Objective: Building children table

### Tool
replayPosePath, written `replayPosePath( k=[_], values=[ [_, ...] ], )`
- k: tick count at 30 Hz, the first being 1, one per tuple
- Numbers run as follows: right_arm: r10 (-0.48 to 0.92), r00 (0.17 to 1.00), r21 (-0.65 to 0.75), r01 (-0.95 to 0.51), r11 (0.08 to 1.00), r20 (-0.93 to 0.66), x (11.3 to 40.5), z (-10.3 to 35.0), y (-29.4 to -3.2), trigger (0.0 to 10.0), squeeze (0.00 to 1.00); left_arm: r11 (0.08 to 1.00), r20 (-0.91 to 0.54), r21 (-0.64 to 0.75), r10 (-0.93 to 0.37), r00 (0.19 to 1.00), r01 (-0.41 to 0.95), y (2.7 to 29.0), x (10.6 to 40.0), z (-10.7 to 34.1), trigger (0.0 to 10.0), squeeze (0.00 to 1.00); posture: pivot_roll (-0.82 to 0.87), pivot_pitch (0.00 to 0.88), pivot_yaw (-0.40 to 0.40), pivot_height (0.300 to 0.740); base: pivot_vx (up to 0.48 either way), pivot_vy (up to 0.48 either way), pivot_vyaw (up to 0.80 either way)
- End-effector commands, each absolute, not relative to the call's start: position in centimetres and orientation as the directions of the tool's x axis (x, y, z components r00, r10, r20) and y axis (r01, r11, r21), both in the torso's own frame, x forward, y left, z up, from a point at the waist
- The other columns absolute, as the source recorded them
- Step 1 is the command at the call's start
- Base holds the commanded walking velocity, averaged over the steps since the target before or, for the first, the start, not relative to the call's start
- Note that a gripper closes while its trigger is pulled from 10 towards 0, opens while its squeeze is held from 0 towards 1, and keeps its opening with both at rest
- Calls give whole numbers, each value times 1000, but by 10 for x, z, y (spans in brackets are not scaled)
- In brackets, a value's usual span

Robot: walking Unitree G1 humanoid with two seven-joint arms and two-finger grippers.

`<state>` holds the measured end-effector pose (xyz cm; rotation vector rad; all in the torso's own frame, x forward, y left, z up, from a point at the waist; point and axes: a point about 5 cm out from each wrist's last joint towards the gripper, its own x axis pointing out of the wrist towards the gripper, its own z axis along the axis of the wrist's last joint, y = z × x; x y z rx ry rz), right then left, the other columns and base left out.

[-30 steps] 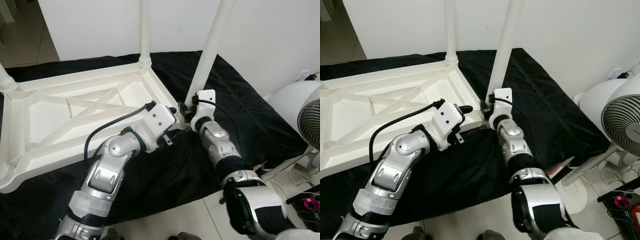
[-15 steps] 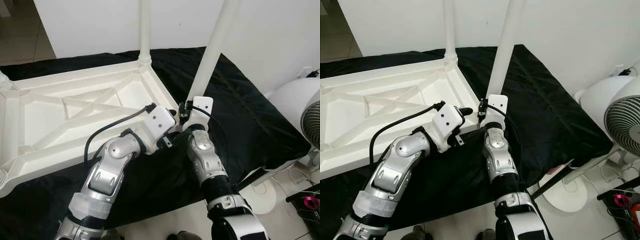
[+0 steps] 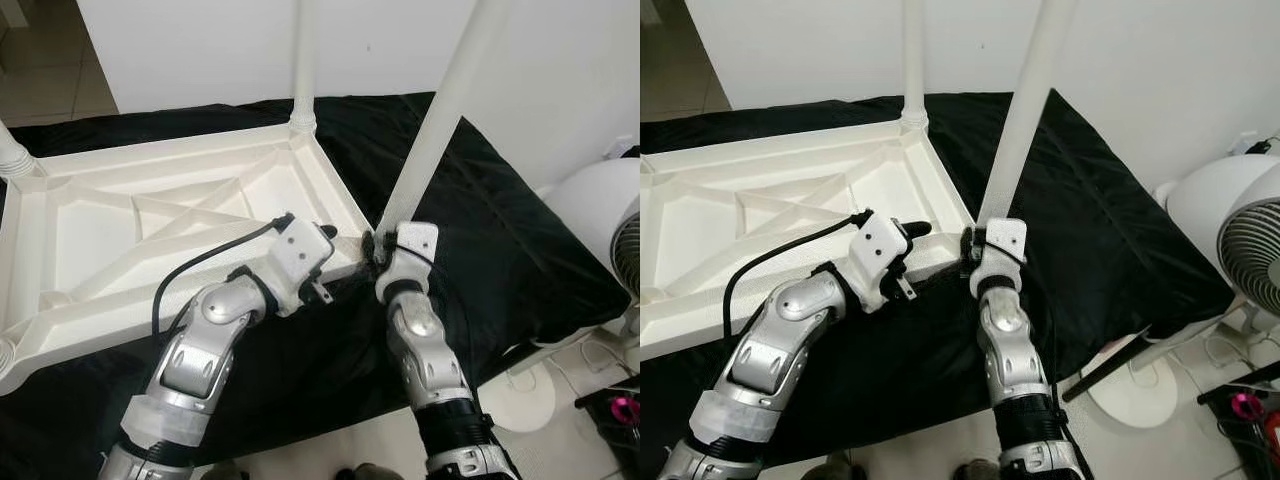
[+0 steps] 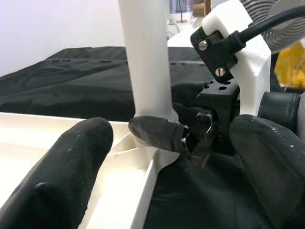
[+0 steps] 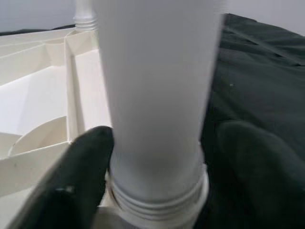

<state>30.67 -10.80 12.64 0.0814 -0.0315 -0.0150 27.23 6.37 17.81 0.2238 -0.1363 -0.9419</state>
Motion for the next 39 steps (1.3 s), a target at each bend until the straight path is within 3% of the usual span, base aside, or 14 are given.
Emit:
replayPosePath(
  k=[1,4,5,6,10,12,14,15,17,21,24,30,35,39],
  values=[
    [-15,999,102,12,995,29,300,124,-111,10000,1000,485,-13,241,-865,502,841,62,266,176,10000,1000,-43,11,-32,740,0,0,0],
    [-15,999,103,11,995,38,299,126,-112,10000,1000,477,-18,244,-868,495,845,62,265,175,10000,1000,-43,11,-32,740,0,0,0],
    [18,998,96,-24,995,62,296,127,-114,10000,463,463,-27,268,-873,486,845,62,262,175,10000,1000,-43,8,-30,740,0,0,0],
    [95,992,105,-103,989,79,294,128,-115,10000,0,452,-37,275,-877,479,849,63,260,174,10000,0,-45,5,-27,740,0,0,0],
    [197,975,108,-207,972,100,294,129,-118,10000,0,436,-52,280,-883,467,855,64,258,172,10000,0,-45,3,-26,740,0,0,0],
    [277,955,55,-284,957,110,301,130,-132,10000,0,458,-53,308,-867,496,834,64,260,172,10000,0,-46,0,-25,740,0,0,0],
    [277,955,55,-284,957,110,301,130,-132,10000,0,458,-53,308,-867,496,834,64,260,172,10000,0,-46,0,-25,740,0,0,0],
    [339,935,15,-342,940,105,312,132,-145,10000,0,519,-38,337,-826,562,786,65,266,171,10000,0,-48,0,-23,740,0,0,0],
    [385,917,-13,-386,922,108,320,135,-150,10000,0,539,-39,349,-809,586,767,64,267,169,10000,0,-48,0,-21,740,0,0,0],
    [399,910,-21,-399,916,109,322,136,-151,10000,0,539,-43,351,-808,588,766,64,267,168,10000,0,-48,0,-21,740,0,0,0],
    [519,852,-99,-512,853,64,339,140,-148,10000,0,531,-40,364,-812,582,765,62,263,169,10000,0,-34,0,-22,740,0,0,0],
    [603,797,-142,-595,791,22,346,136,-142,10000,0,541,-36,369,-804,593,756,63,266,170,10000,0,-25,0,-26,740,0,0,0],
    [608,794,-148,-600,786,10,349,134,-139,10000,0,555,-28,371,-795,606,745,64,268,171,10000,0,-17,0,-36,740,0,0,0],
    [516,854,-112,-509,854,57,341,127,-139,10000,0,594,-26,351,-767,642,724,67,271,169,10000,0,-3,0,-48,740,0,0,0]
  ],
)
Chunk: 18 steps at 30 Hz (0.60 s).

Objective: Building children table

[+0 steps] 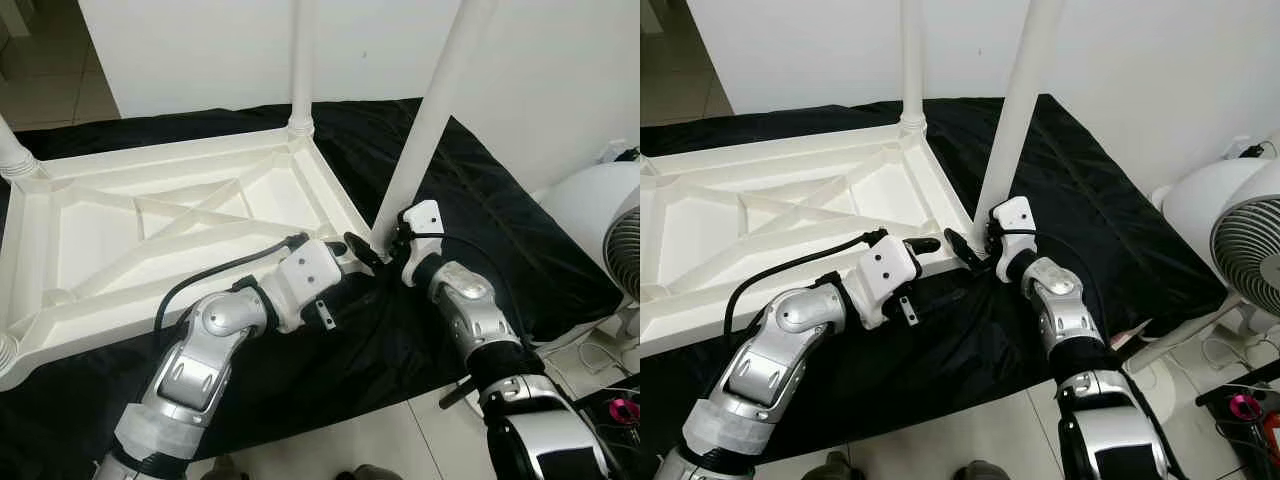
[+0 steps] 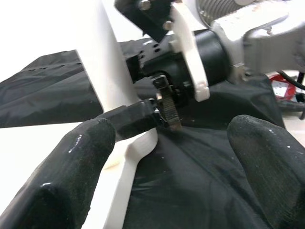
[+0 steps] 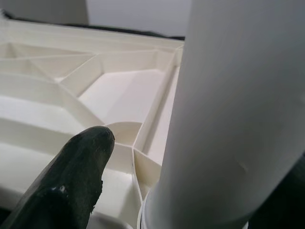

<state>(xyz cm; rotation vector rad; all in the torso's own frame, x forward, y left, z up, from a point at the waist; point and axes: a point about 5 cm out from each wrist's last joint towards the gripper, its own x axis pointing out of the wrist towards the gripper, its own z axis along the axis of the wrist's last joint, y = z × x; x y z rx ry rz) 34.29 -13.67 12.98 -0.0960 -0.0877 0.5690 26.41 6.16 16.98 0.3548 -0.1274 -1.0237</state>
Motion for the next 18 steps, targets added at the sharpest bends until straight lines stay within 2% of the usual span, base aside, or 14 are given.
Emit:
replayPosePath(
  k=[1,4,11,15,18],
  values=[
    [510,858,-112,-502,858,59,341,126,-140,10000,0,596,-27,349,-765,643,723,67,272,169,10000,0,-3,0,-48,740,0,0,0],
    [484,871,-60,-480,875,87,335,123,-138,10000,0,628,-24,291,-749,662,722,69,274,167,10000,0,-18,0,-27,740,0,0,0],
    [416,893,-6,-421,907,174,320,122,-131,10000,0,676,16,251,-719,695,693,73,277,164,10000,0,-34,0,-6,740,0,0,0],
    [332,916,72,-356,932,226,307,123,-129,10000,0,721,43,194,-684,729,665,78,281,162,10000,0,-48,10,4,740,0,0,0],
    [289,931,55,-308,950,223,299,120,-130,10000,0,767,67,181,-634,770,616,83,285,162,10000,0,-61,15,10,740,0,0,0]
  ],
)
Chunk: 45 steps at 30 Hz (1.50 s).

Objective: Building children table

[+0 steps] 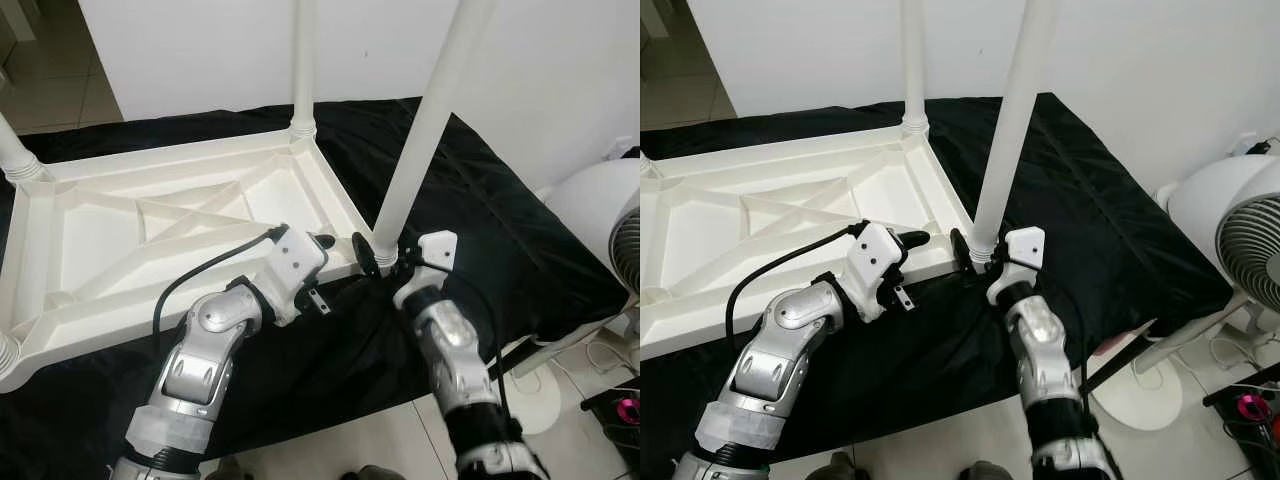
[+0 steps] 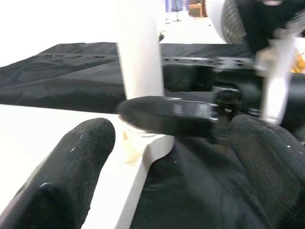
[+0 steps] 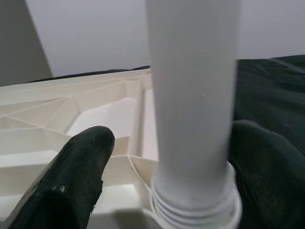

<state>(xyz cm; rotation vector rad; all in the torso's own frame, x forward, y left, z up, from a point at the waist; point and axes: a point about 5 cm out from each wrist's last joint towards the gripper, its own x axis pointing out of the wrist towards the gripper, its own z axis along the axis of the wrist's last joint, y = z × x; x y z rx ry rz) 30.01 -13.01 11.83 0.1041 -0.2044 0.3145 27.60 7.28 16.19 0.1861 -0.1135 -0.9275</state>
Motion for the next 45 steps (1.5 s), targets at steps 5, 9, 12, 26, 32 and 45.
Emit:
replayPosePath(
  k=[5,9,12,26,32,45],
  values=[
    [157,962,47,-172,984,222,287,111,-140,10000,0,840,124,101,-543,831,534,90,287,161,10000,0,-77,19,8,740,0,0,0],
    [82,971,84,-103,991,226,279,109,-146,10000,0,854,133,101,-519,844,510,90,289,159,10000,0,-66,21,-4,740,0,0,0],
    [72,972,84,-93,992,222,270,107,-147,10000,0,859,124,104,-511,851,501,89,292,157,10000,0,-64,19,-3,740,0,0,0],
    [-175,969,24,173,985,177,272,92,-156,10000,0,964,125,-36,-259,958,265,103,302,135,10000,0,-68,1,47,740,0,0,0],
    [-156,970,18,156,988,189,282,99,-151,10000,0,971,137,-75,-217,966,229,103,310,137,10000,0,-77,10,52,740,0,0,0],
    [103,973,48,-115,992,208,280,113,-145,10000,0,822,143,169,-567,811,544,81,283,144,10000,0,-73,18,36,740,0,0,0]
  ],
)
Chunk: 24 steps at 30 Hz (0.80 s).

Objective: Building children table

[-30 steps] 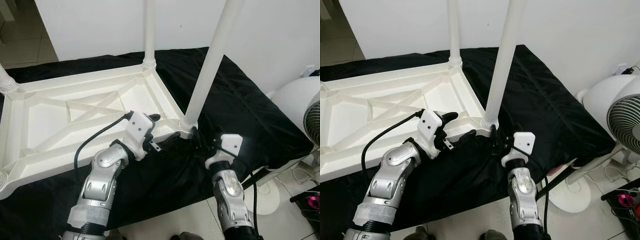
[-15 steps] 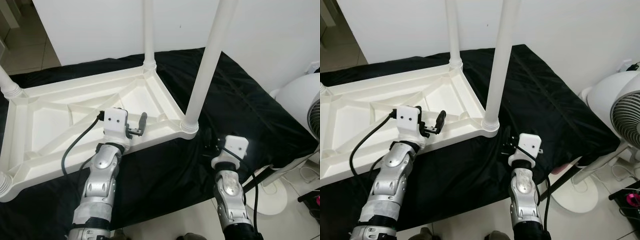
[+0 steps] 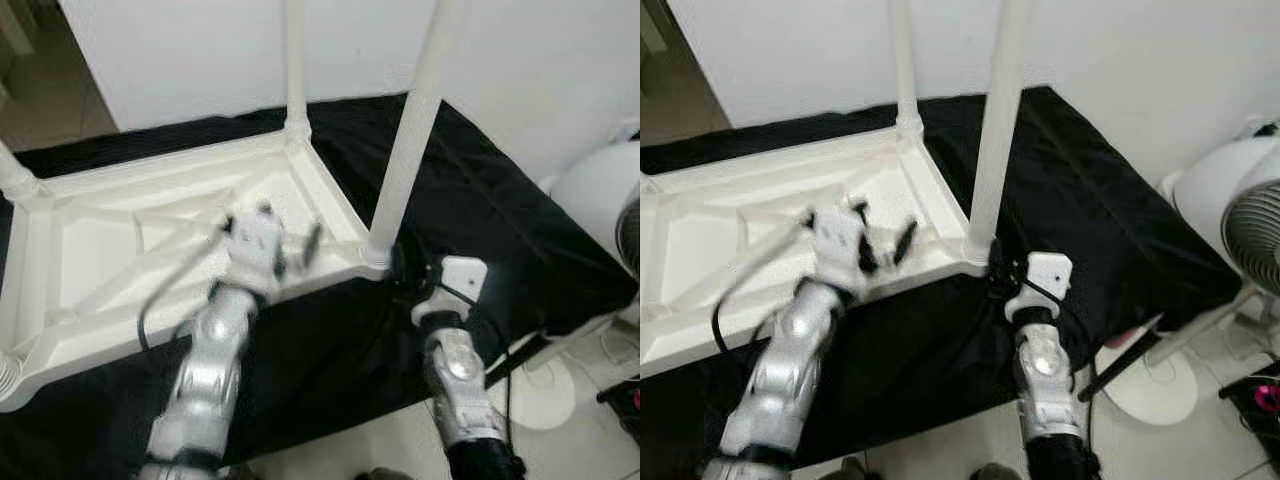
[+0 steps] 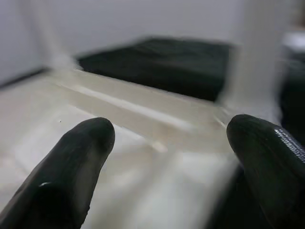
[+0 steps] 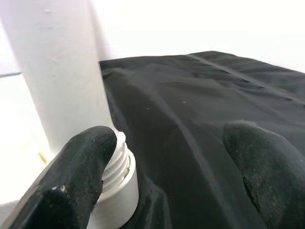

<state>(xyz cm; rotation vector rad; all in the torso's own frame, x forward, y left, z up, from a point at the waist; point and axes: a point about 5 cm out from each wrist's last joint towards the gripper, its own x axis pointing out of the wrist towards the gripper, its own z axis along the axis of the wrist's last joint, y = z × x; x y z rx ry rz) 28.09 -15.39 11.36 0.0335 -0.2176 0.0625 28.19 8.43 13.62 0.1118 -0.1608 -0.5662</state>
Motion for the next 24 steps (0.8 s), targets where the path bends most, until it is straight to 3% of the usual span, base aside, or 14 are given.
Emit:
replayPosePath(
  k=[1,14,24],
  values=[
    [158,966,25,-167,986,207,280,115,-146,10000,0,801,136,187,-595,792,569,84,281,146,10000,0,-72,20,32,740,0,0,0],
    [455,880,-81,-448,890,133,289,123,-154,10000,0,627,106,251,-775,623,738,74,261,159,10000,0,-71,12,23,740,0,0,0],
    [524,847,-132,-512,849,86,322,131,-157,10000,0,557,73,260,-826,559,788,68,256,160,10000,0,-59,1,25,740,0,0,0]
  ],
)
